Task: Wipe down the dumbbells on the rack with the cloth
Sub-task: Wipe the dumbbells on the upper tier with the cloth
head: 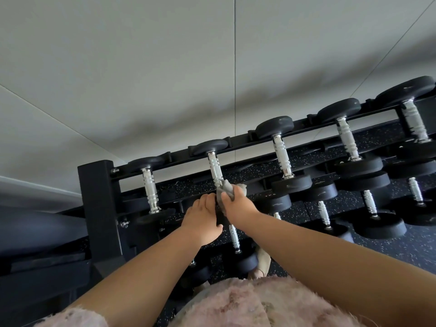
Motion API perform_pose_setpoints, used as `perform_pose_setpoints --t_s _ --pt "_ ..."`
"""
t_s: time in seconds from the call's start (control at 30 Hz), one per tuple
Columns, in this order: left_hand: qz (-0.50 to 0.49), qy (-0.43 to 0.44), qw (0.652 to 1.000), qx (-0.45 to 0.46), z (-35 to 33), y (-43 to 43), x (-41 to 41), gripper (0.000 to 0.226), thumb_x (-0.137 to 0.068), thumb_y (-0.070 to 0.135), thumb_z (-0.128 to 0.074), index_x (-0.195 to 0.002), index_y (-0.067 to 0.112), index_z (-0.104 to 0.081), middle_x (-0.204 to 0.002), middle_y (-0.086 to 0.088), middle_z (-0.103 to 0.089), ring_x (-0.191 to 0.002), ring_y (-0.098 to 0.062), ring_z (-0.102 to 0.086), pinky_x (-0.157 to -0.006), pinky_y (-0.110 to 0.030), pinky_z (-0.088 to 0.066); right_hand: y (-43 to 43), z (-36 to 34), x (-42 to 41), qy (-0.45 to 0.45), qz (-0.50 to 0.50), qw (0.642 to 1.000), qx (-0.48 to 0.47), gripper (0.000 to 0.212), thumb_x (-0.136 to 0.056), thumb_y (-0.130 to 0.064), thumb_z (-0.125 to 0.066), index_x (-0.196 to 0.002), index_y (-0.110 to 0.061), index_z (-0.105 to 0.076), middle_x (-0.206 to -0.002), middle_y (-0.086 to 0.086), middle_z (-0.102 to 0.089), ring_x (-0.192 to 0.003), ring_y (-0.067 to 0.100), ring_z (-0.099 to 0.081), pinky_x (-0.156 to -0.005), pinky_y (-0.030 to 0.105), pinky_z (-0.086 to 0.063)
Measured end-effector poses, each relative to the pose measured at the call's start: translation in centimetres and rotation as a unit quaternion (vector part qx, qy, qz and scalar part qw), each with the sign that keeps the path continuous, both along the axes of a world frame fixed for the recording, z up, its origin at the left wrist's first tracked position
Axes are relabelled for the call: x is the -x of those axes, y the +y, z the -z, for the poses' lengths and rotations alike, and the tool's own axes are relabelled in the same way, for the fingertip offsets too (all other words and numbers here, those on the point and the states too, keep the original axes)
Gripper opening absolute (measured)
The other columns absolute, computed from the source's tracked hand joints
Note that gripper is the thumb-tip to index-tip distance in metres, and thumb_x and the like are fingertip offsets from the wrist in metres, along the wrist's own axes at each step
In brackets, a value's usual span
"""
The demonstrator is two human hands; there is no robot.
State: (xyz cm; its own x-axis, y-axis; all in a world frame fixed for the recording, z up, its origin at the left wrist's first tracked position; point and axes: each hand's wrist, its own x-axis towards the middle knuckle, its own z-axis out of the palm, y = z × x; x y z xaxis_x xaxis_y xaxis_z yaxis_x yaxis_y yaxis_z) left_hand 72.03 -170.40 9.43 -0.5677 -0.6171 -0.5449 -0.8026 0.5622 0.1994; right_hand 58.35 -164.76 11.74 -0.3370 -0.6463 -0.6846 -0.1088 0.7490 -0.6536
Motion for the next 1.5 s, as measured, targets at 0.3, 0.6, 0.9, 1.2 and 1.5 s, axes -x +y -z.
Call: perform_pose_setpoints --t_s 0.3,0.6,0.9,1.2,1.5 --pt "-0.002 -0.007 1.0 -0.008 -0.1 0.1 0.0 0.097 -0.093 0.051 -0.07 -0.163 0.017 -0.011 -0.165 -0.005 -0.023 -0.146 -0.027 -0.036 -0.12 -0.044 -0.037 -0.9 1.0 3.6 0.062 -0.032 0.997 -0.028 0.045 -0.106 -0.054 -0.037 -0.115 -0.016 -0.059 -0.101 0.007 -0.068 -0.092 0.03 -0.068 -0.083 0.041 -0.056" --pt "-0.001 -0.009 1.0 -0.02 -0.2 -0.1 0.0 0.099 -0.095 0.052 -0.068 -0.164 0.015 -0.006 -0.167 -0.005 -0.017 -0.151 -0.027 -0.03 -0.123 -0.043 -0.033 -0.5 -0.1 3.4 0.121 -0.095 0.988 0.023 0.031 -0.108 -0.049 -0.034 -0.111 -0.024 -0.052 -0.1 0.004 -0.065 -0.089 0.022 -0.066 -0.078 0.038 -0.055" --pt "-0.009 0.0 1.0 -0.016 0.4 0.1 0.1 0.1 -0.095 0.053 -0.067 -0.163 0.014 -0.006 -0.167 -0.007 -0.015 -0.15 -0.027 -0.029 -0.122 -0.042 -0.034 -2.4 1.5 4.5 0.093 -0.154 0.983 0.028 0.047 -0.107 -0.049 -0.043 -0.152 -0.035 -0.039 -0.13 0.003 -0.06 -0.102 0.016 -0.063 -0.083 0.029 -0.054" --pt "-0.026 -0.002 0.999 -0.028 0.3 0.3 0.1 0.1 -0.095 0.051 -0.068 -0.164 0.014 -0.005 -0.166 -0.008 -0.016 -0.15 -0.028 -0.029 -0.122 -0.043 -0.034 -3.8 0.6 4.4 0.053 -0.2 0.978 0.018 0.072 -0.108 -0.049 -0.04 -0.164 -0.029 0.002 -0.14 0.015 -0.057 -0.096 0.023 -0.068 -0.078 0.037 -0.055" --pt "-0.032 -0.007 0.999 -0.027 0.5 0.4 0.2 0.1 -0.096 0.053 -0.066 -0.164 0.014 -0.003 -0.165 -0.008 -0.015 -0.148 -0.029 -0.029 -0.122 -0.042 -0.033 -7.3 0.6 5.8 0.082 -0.229 0.97 0.025 0.057 -0.107 -0.031 -0.05 -0.155 -0.011 -0.028 -0.125 0.012 -0.061 -0.108 0.027 -0.064 -0.098 0.042 -0.054"
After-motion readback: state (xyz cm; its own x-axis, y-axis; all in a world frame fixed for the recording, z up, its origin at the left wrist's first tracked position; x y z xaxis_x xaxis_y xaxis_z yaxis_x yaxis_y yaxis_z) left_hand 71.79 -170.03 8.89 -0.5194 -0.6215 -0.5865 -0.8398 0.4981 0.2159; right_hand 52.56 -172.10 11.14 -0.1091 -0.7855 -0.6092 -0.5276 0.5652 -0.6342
